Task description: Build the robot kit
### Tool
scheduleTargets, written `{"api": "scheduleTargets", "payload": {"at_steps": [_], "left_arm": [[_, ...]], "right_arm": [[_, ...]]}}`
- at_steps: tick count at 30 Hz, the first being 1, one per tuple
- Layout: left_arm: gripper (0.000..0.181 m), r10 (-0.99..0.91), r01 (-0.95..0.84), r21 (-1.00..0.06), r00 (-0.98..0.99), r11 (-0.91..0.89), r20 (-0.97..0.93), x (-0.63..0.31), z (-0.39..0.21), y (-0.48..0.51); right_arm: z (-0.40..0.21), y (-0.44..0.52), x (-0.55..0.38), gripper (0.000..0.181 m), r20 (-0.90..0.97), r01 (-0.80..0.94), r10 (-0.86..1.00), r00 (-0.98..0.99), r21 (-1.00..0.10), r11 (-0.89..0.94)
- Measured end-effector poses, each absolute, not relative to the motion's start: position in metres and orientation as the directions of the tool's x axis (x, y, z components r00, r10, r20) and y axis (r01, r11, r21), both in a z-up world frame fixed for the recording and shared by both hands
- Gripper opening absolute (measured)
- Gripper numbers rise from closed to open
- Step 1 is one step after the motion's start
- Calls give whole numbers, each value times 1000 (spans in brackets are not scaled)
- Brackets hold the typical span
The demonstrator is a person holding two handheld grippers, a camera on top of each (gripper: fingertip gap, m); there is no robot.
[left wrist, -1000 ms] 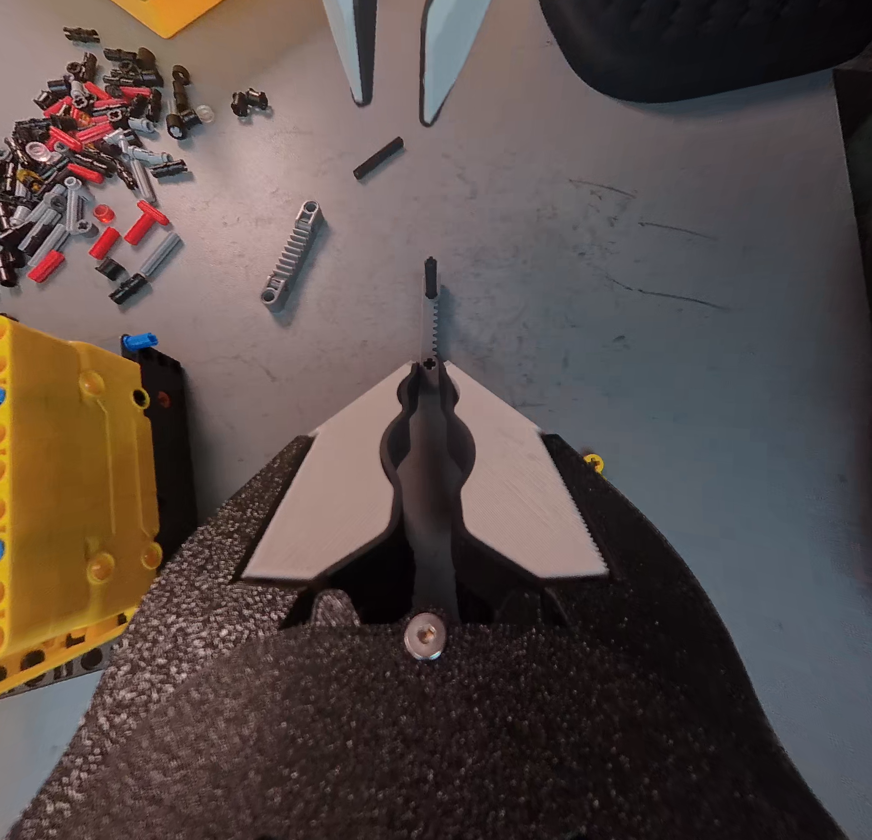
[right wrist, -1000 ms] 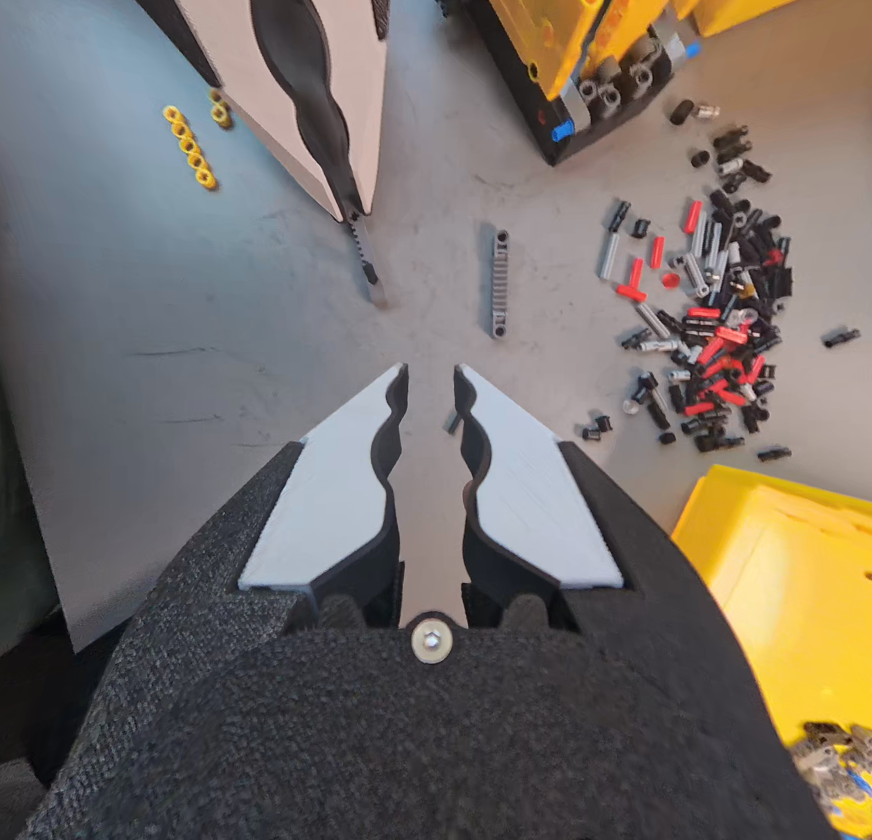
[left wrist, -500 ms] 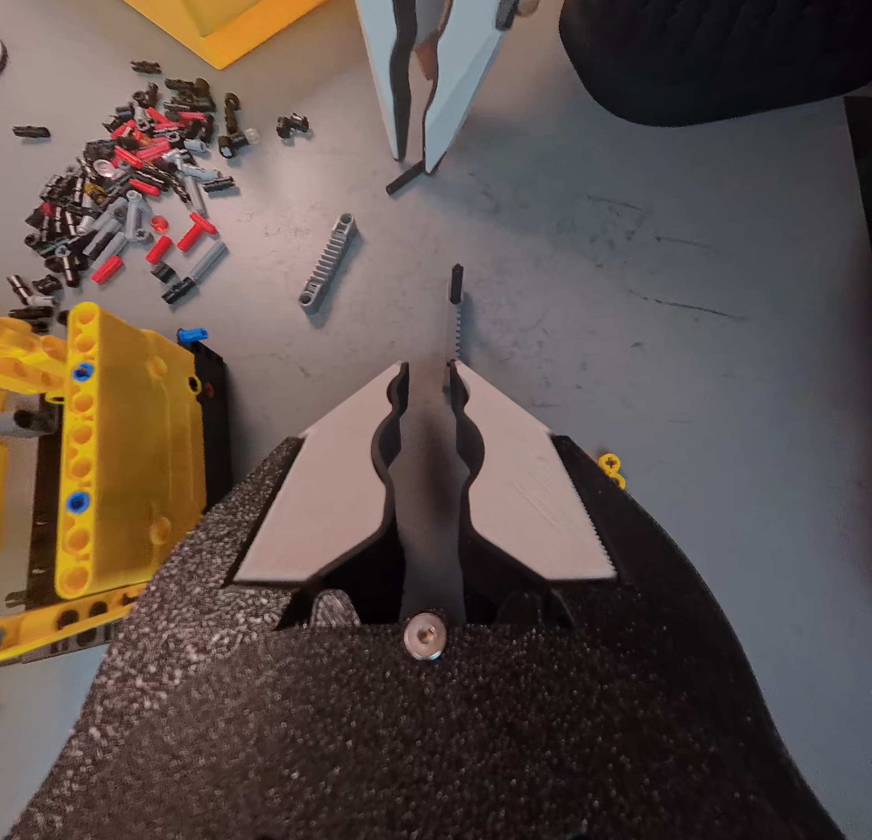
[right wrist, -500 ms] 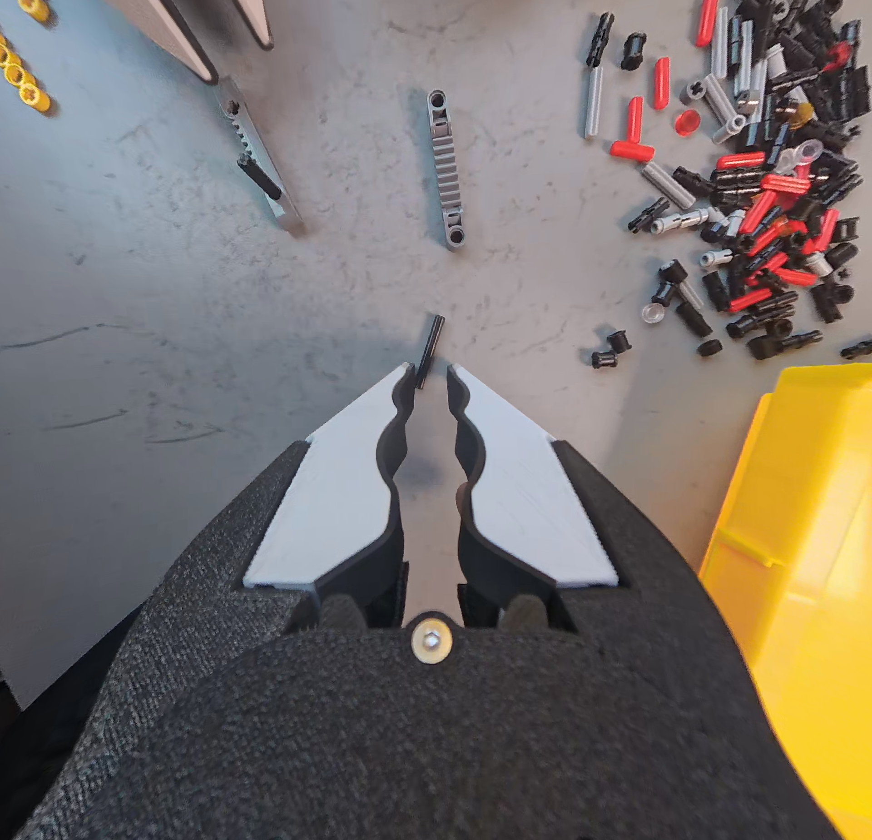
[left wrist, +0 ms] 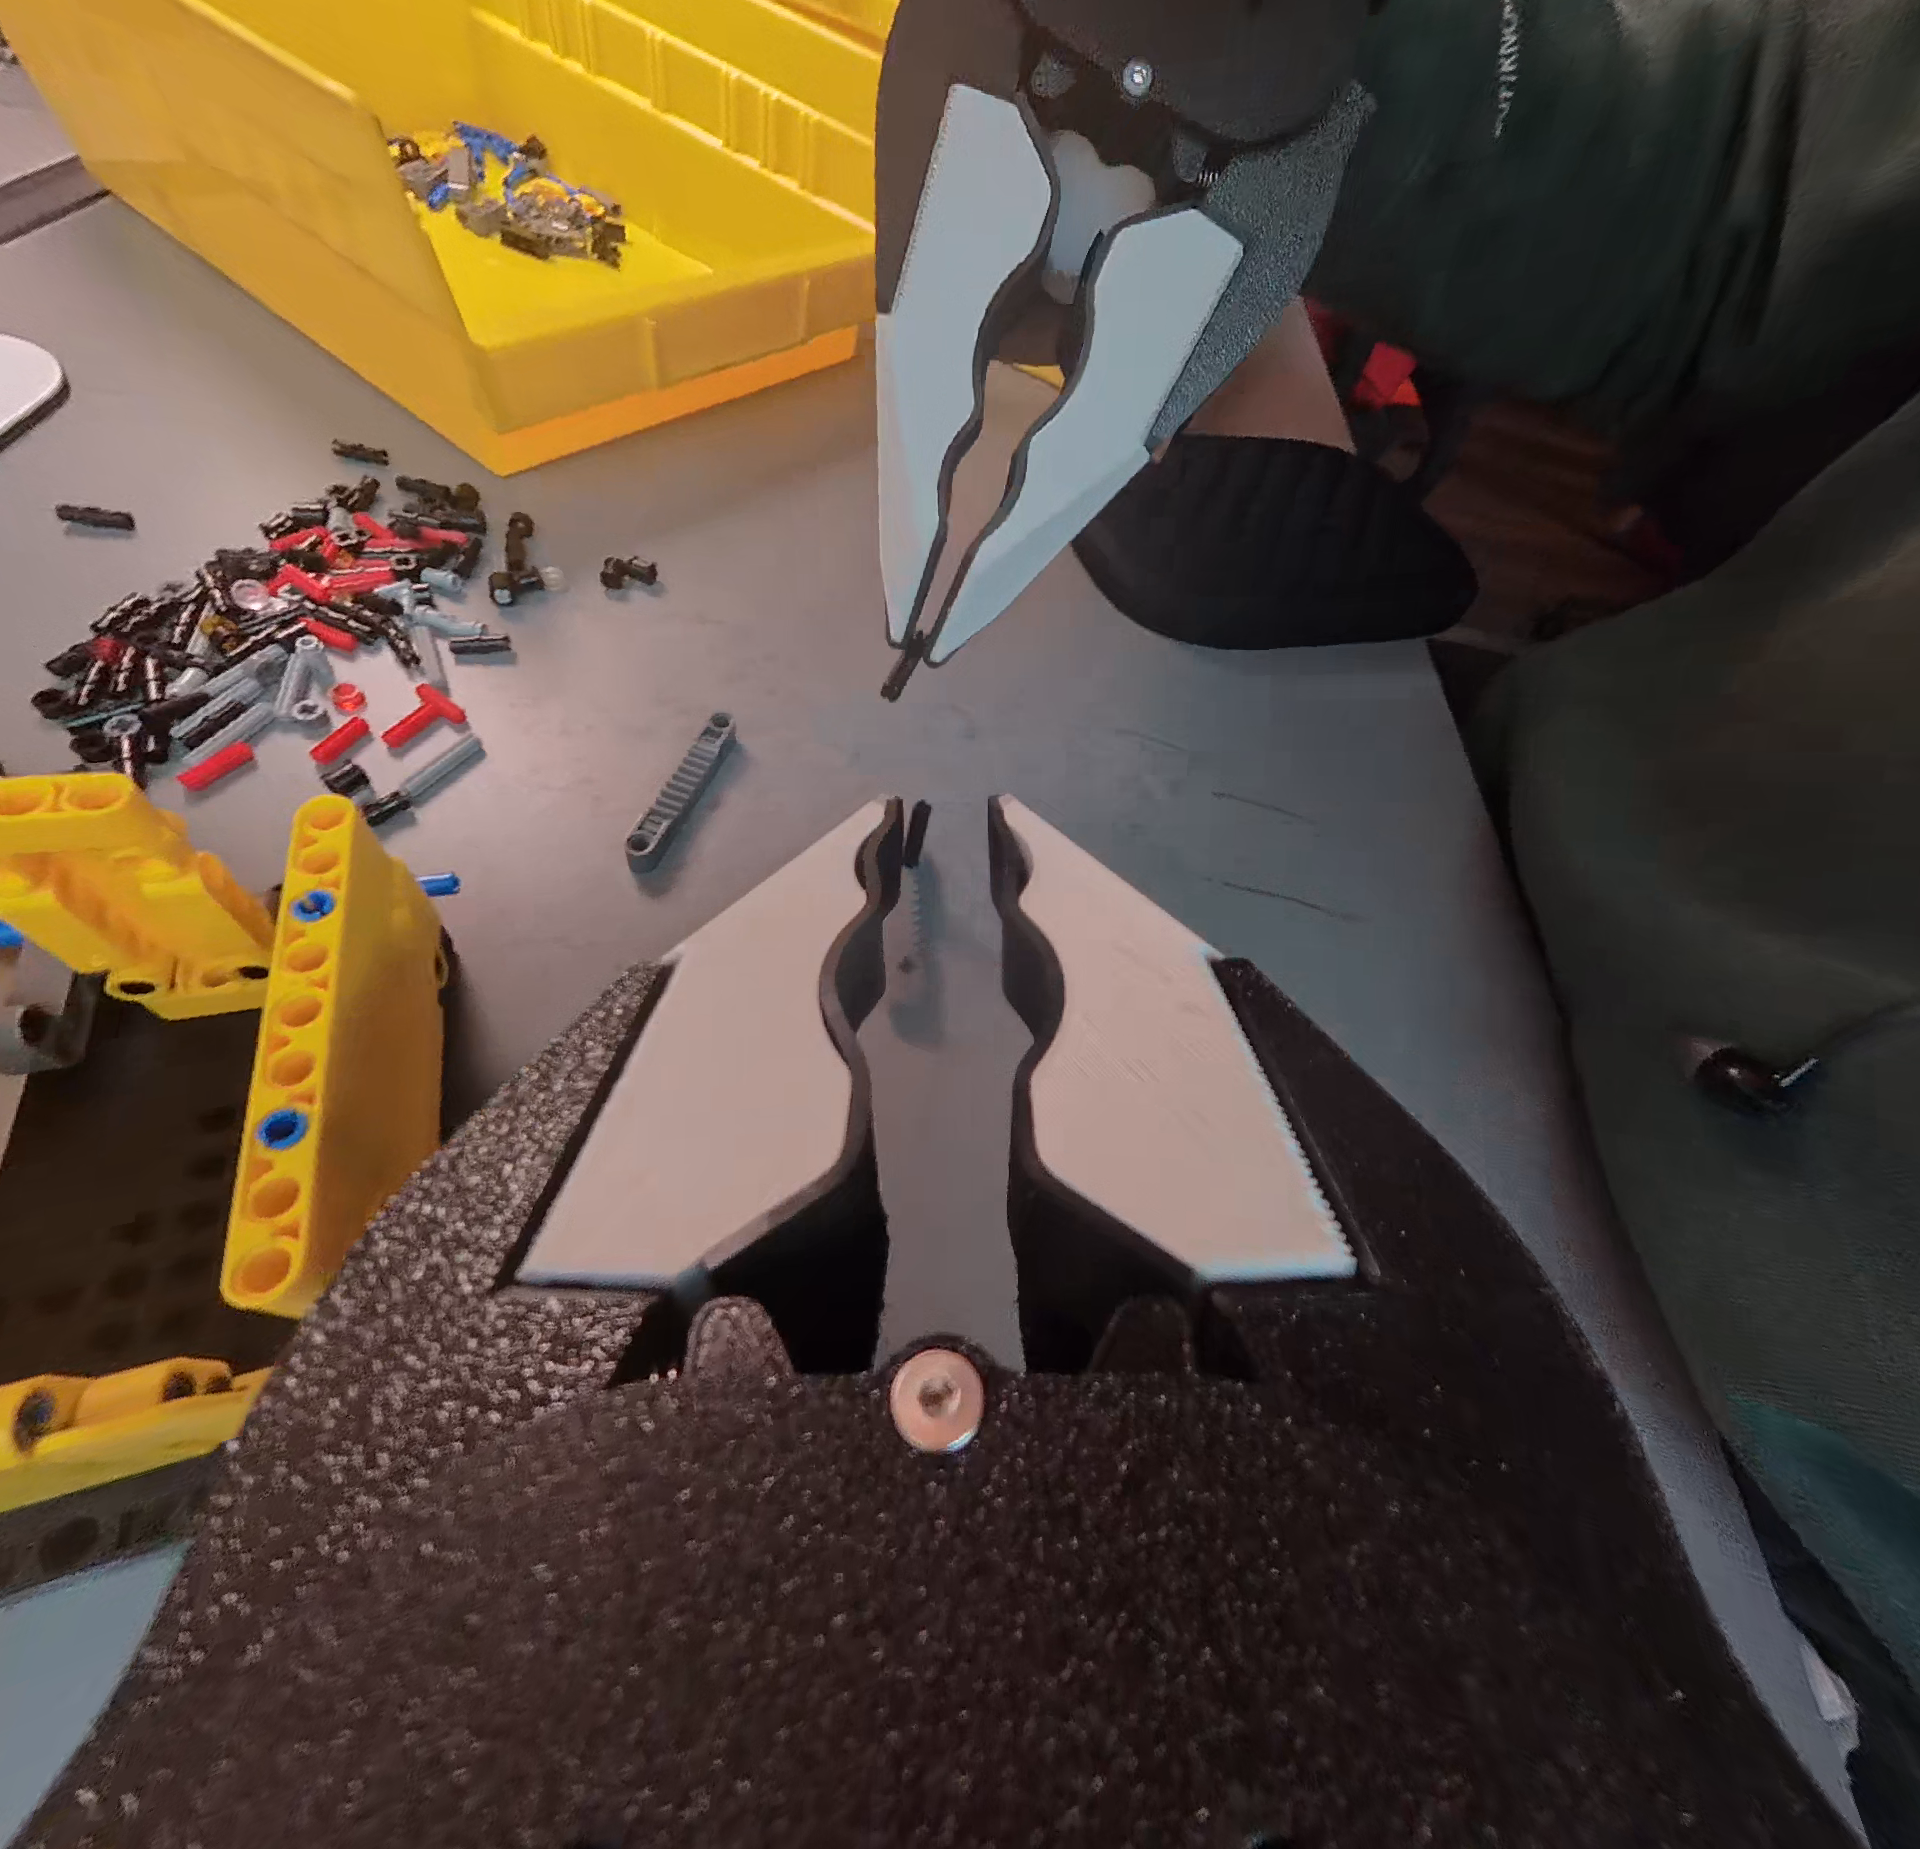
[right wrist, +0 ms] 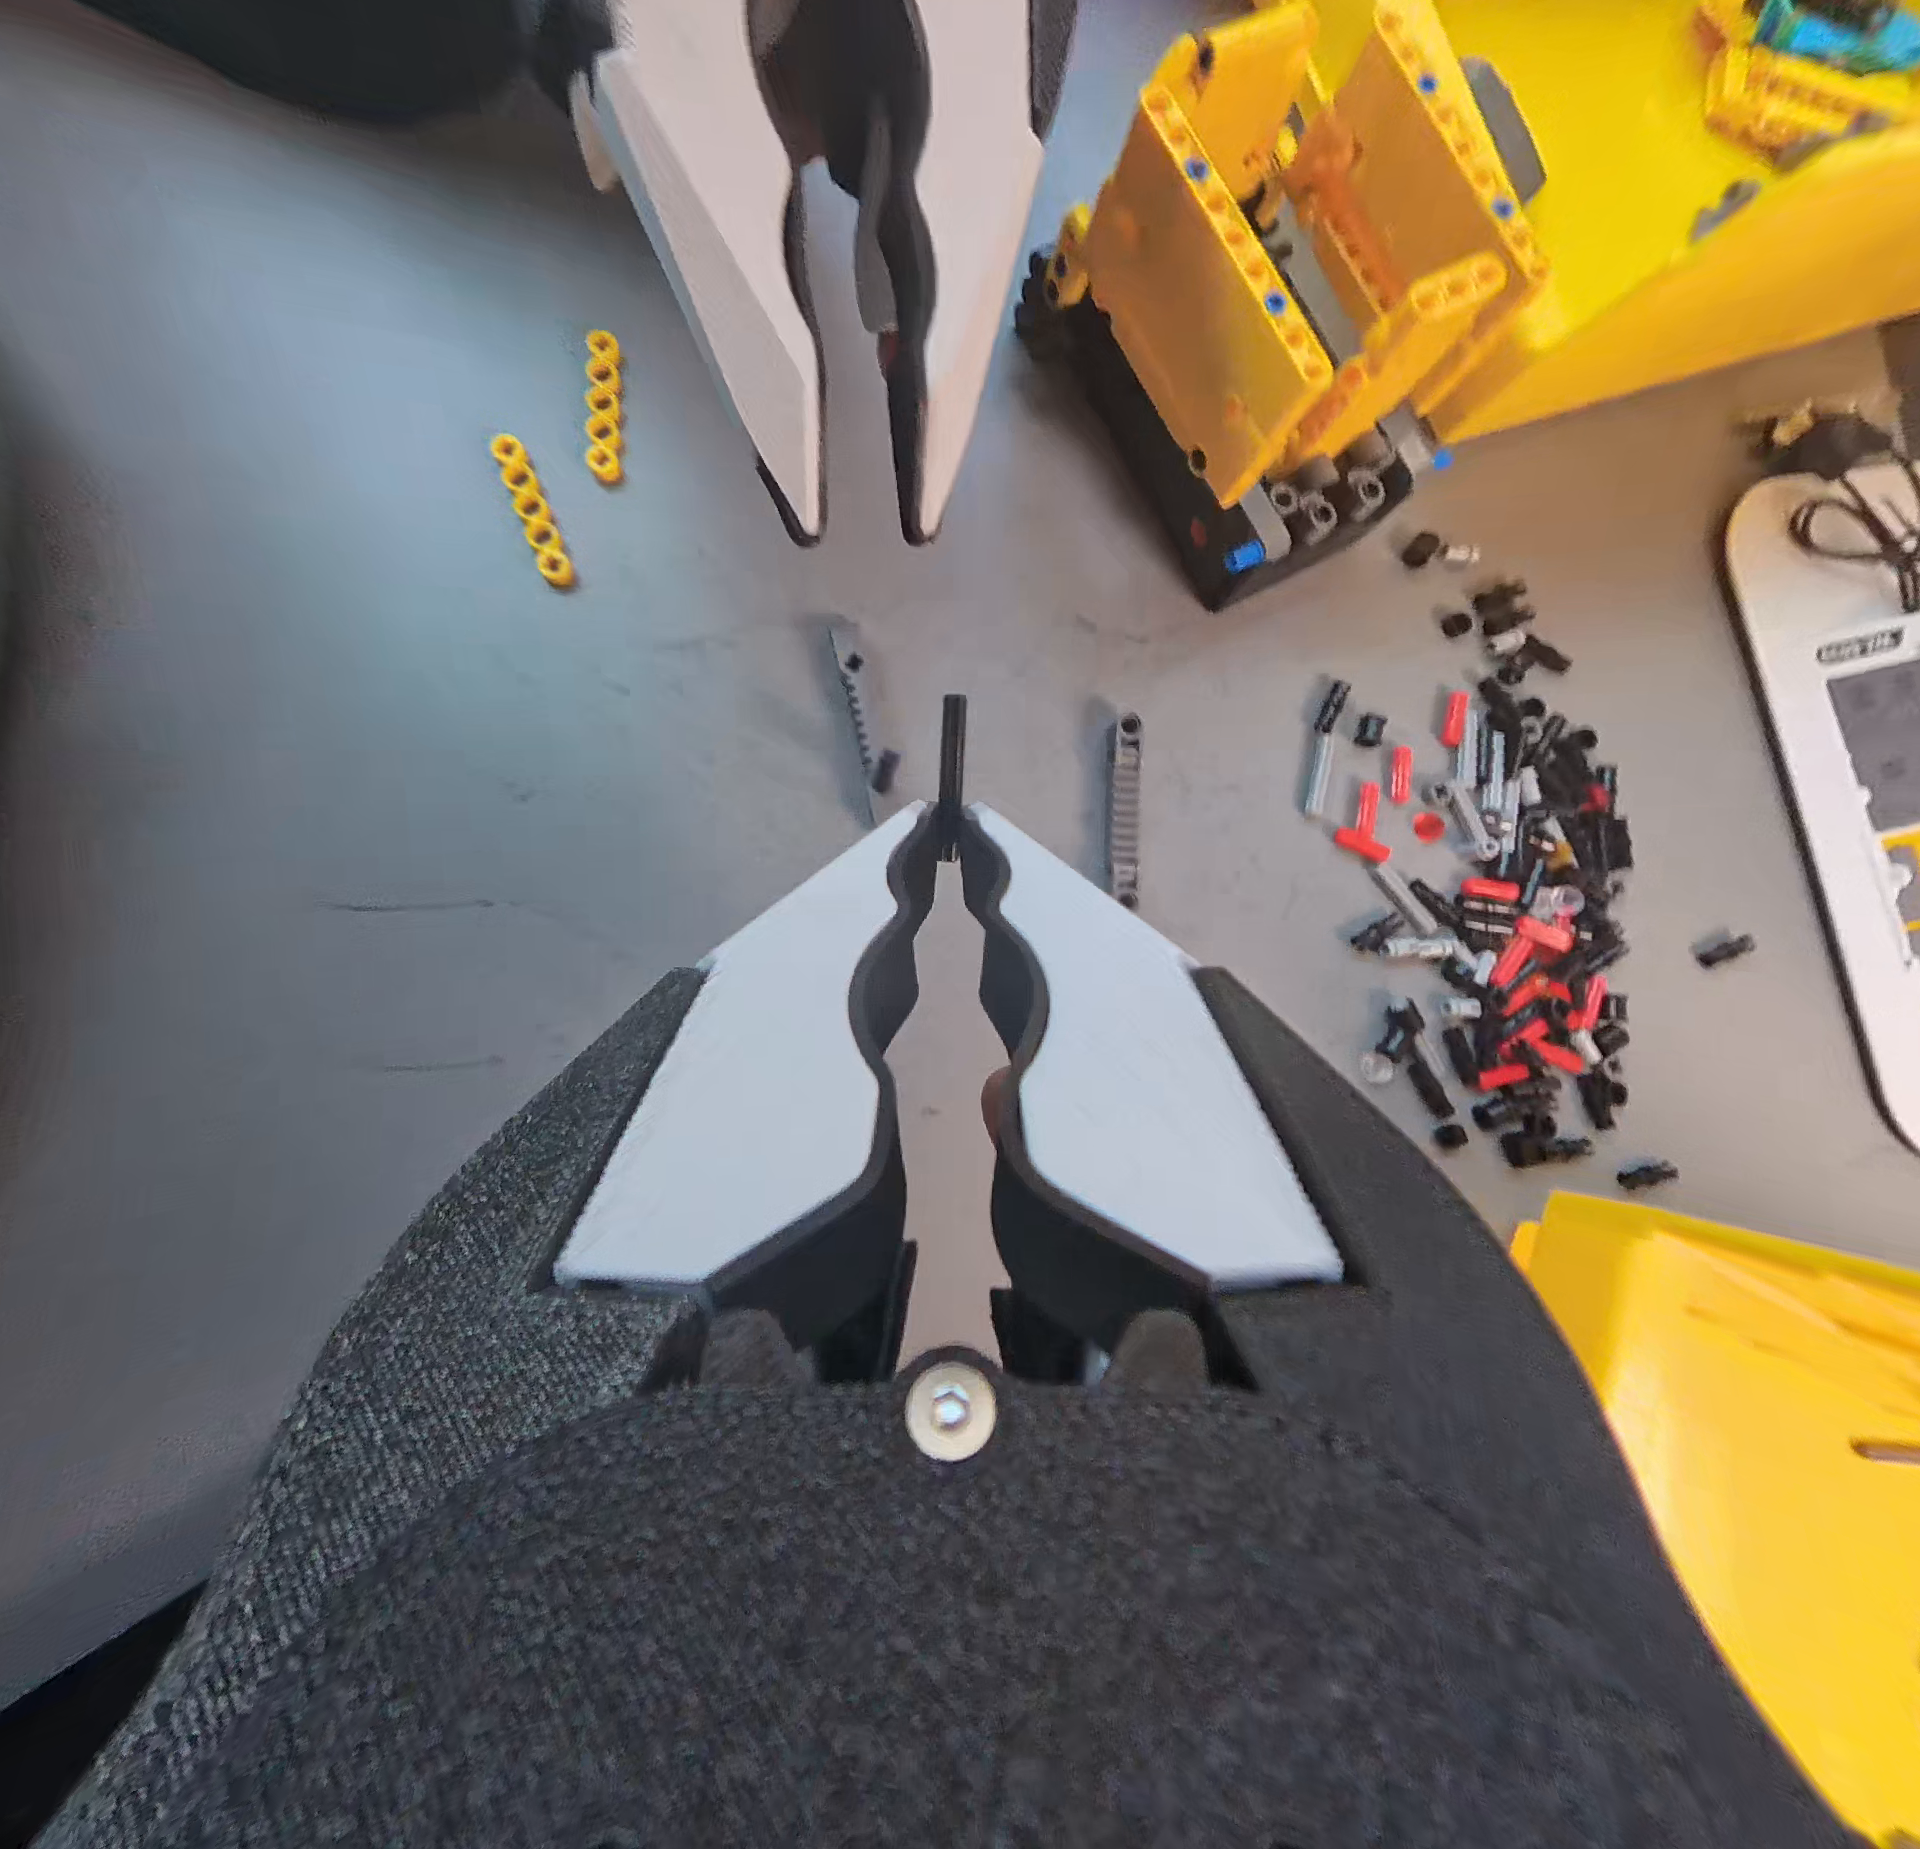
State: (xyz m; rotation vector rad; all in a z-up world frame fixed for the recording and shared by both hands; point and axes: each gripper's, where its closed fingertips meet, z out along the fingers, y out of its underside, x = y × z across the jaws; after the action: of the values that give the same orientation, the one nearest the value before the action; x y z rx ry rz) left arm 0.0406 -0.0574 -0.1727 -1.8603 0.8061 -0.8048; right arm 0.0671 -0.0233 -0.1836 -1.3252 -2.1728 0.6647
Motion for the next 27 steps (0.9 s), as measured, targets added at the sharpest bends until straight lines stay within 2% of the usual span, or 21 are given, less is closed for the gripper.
{"api": "scheduleTargets", "payload": {"at_steps": [4,13,18,21,27], "left_arm": [[12,-821,-167,-925,531,-343,209,47,-164,-64],[3,-830,-206,-924,530,-323,173,48,-164,-67],[3,-840,-18,-943,460,-333,288,42,-135,-69],[3,-859,115,-937,375,-329,348,38,-115,-74],[3,-882,166,-937,320,-307,346,40,-106,-79]], "right_arm": [[-177,-48,56,3,213,606,858,-468,-629,487],[-167,-60,49,3,250,563,833,-494,-638,526],[-136,-62,43,5,241,450,865,-441,-775,445],[-120,-67,42,13,233,366,870,-435,-837,407],[-106,-75,39,12,221,285,872,-436,-886,367]]}}
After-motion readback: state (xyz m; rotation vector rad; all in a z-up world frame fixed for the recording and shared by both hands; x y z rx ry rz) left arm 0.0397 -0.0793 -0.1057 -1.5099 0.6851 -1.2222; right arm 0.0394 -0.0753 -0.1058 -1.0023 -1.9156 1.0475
